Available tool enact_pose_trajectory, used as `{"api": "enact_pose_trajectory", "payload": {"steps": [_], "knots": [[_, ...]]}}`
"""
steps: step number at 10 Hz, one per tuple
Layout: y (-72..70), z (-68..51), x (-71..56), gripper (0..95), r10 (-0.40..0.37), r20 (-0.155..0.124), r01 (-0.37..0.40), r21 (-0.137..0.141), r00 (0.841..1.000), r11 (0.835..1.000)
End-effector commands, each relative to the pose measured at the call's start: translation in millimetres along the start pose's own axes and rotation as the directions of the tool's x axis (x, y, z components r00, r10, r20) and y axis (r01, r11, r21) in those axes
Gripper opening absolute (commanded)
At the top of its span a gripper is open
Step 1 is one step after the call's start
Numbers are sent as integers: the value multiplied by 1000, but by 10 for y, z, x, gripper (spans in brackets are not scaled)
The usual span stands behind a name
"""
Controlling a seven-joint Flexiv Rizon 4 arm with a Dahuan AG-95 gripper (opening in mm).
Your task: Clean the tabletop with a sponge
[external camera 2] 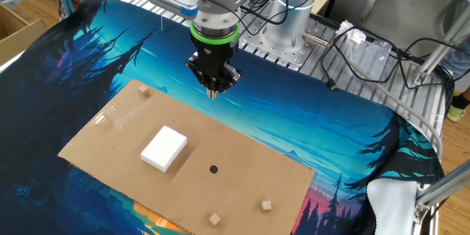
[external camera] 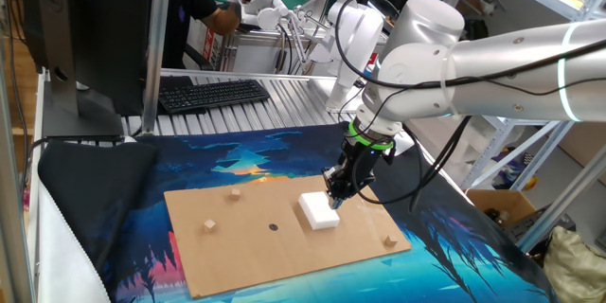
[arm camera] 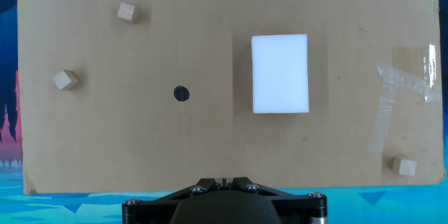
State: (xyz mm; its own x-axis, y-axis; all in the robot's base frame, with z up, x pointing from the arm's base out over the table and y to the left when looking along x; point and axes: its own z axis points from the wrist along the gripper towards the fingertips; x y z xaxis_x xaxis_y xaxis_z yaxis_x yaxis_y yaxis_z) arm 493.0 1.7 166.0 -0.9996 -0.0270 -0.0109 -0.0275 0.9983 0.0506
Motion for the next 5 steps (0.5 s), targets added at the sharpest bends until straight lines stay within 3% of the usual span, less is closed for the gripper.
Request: {"api": "enact_pose_trajectory", "payload": {"steps": [1,5], "knots": [[0,2,0,0,-7,0,7,7,1000,1000],[-1,2,0,0,3,0,-3,10,1000,1000]]}}
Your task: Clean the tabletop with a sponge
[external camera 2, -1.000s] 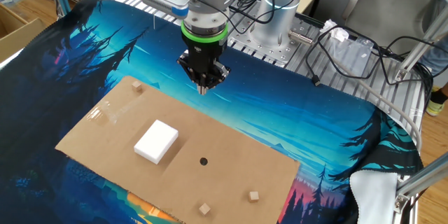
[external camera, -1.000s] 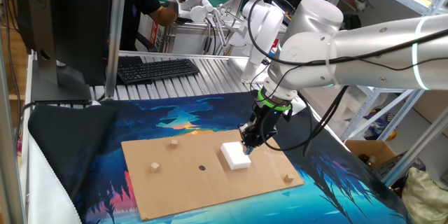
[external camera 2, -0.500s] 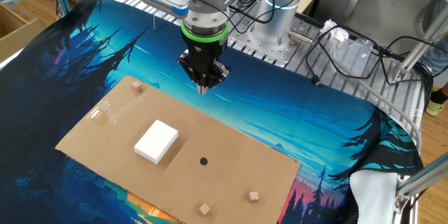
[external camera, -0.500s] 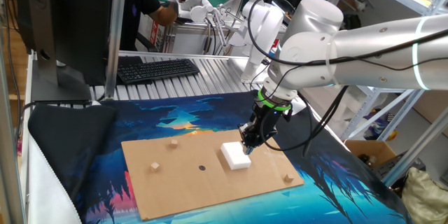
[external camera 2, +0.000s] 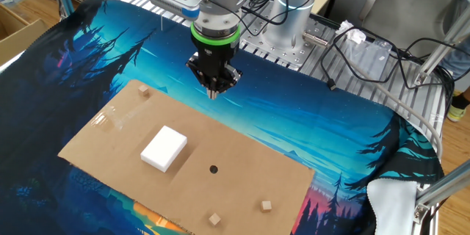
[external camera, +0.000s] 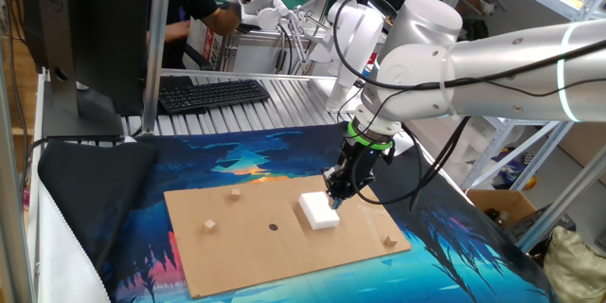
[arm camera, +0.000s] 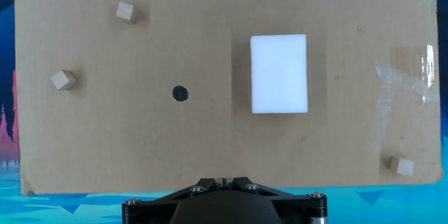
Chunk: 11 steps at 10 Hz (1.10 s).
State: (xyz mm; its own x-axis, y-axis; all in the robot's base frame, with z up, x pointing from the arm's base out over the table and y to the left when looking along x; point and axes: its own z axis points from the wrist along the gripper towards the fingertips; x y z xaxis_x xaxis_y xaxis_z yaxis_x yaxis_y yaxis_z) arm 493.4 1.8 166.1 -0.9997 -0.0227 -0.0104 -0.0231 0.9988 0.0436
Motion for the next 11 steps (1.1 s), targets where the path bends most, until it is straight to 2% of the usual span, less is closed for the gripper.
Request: {"api": "enact_pose_trajectory", "payload": {"steps": [1,11], "knots": [[-1,4,4,0,-2,-4,2,3,1000,1000],[0,11,2,0,-8,-4,9,22,1000,1000]]}}
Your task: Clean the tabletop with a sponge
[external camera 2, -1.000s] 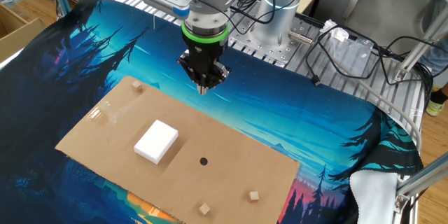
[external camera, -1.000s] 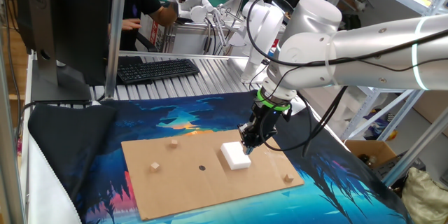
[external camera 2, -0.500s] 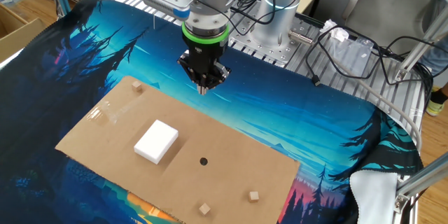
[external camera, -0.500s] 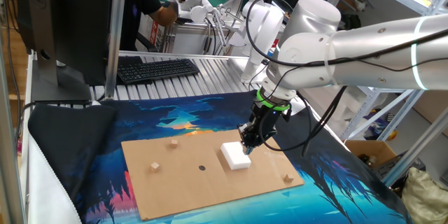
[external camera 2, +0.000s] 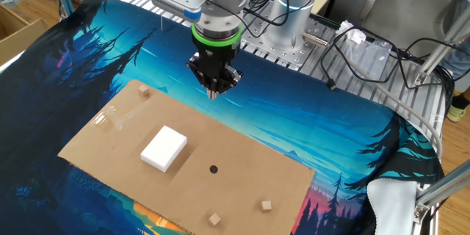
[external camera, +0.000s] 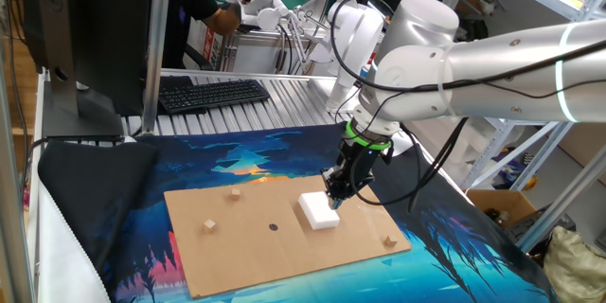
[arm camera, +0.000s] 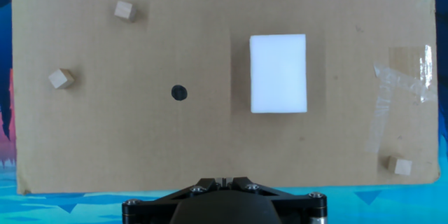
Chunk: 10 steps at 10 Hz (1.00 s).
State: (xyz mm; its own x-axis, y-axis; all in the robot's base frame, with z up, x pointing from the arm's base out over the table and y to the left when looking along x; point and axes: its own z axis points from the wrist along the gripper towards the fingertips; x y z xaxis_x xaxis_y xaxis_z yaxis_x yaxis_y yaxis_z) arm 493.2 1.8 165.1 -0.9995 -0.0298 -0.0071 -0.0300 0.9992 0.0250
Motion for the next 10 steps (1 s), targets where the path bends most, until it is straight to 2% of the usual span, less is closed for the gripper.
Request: {"api": "enact_pose_trajectory", "payload": {"steps": [1,10], "knots": [[0,1,1,0,-3,-1,3,5,1000,1000],[0,2,4,0,-4,-2,4,13,1000,1000]]}}
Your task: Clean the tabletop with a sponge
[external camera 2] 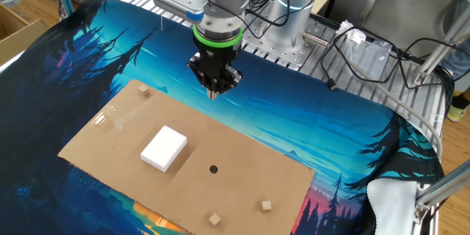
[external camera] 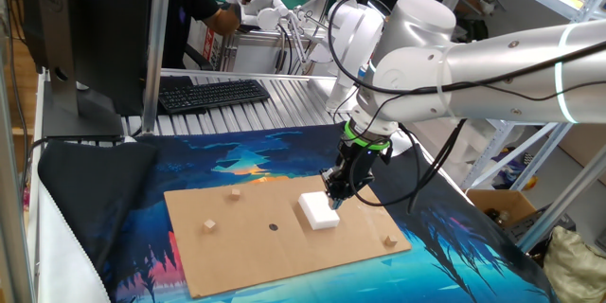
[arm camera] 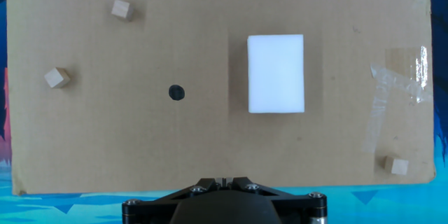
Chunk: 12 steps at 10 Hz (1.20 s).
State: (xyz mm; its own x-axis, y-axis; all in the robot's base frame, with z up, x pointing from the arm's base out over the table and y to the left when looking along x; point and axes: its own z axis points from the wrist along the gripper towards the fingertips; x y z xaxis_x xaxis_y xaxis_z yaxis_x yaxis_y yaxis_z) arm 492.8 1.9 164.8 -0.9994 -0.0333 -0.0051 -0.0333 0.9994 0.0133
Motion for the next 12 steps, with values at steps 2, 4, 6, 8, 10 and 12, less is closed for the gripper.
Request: {"api": "enact_pose_trajectory", "payload": {"steps": [2,4,6,8,10,12], "knots": [[-1,0,-1,0,-2,1,2,7,1000,1000],[-1,0,-1,0,-1,0,1,10,1000,1000],[-1,1,-1,0,0,0,0,14,1000,1000],[0,3,-2,0,-2,-1,2,14,1000,1000],[1,5,-3,0,-1,-2,1,16,1000,1000],[1,5,-3,0,1,-2,-1,17,1000,1000]]}}
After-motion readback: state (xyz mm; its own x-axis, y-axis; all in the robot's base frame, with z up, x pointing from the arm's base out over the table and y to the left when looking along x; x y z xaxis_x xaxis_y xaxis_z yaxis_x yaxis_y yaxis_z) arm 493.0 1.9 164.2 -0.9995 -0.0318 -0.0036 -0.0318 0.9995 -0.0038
